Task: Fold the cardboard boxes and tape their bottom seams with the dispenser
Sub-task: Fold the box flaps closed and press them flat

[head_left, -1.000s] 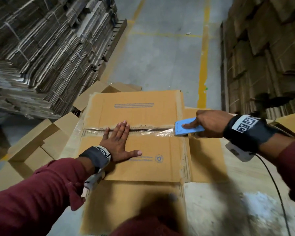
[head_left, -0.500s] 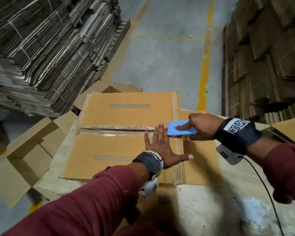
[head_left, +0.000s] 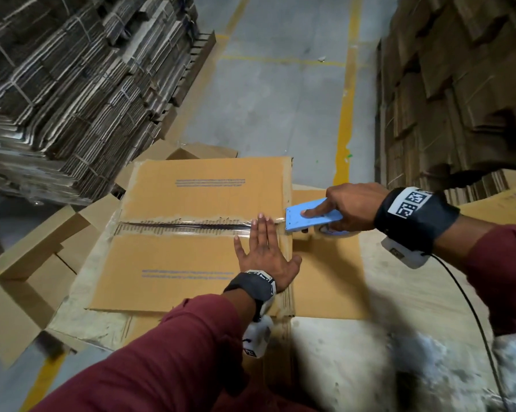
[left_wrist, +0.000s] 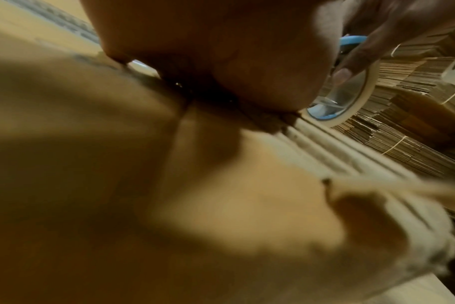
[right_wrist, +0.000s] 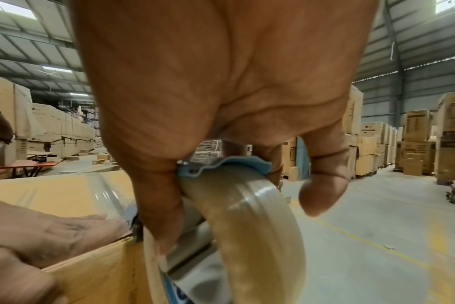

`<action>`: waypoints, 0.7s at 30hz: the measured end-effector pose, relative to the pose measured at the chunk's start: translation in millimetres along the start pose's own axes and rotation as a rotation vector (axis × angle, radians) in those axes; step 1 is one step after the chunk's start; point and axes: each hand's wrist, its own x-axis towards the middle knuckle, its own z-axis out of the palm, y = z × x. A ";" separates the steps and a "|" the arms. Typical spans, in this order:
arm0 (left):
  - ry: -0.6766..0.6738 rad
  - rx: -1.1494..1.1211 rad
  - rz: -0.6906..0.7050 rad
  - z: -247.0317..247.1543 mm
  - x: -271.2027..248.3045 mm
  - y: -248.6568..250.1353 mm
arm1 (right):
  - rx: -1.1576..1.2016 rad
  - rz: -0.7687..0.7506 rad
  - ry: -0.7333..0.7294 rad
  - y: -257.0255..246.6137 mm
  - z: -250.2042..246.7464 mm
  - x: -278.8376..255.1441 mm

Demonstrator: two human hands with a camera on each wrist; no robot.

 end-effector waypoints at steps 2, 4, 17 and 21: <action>-0.010 0.002 0.003 1.1 0.1 0.5 | 0.023 0.006 0.009 3.1 1.3 -7.3; -0.018 0.009 0.005 2.0 1.5 -0.4 | 0.035 0.014 0.010 10.8 0.5 -15.5; 0.198 0.257 0.217 -14.0 5.3 11.4 | -0.002 0.157 -0.080 41.0 41.0 -41.6; 0.180 0.438 0.364 -31.2 14.5 9.1 | 0.096 0.133 -0.140 32.2 58.2 -19.8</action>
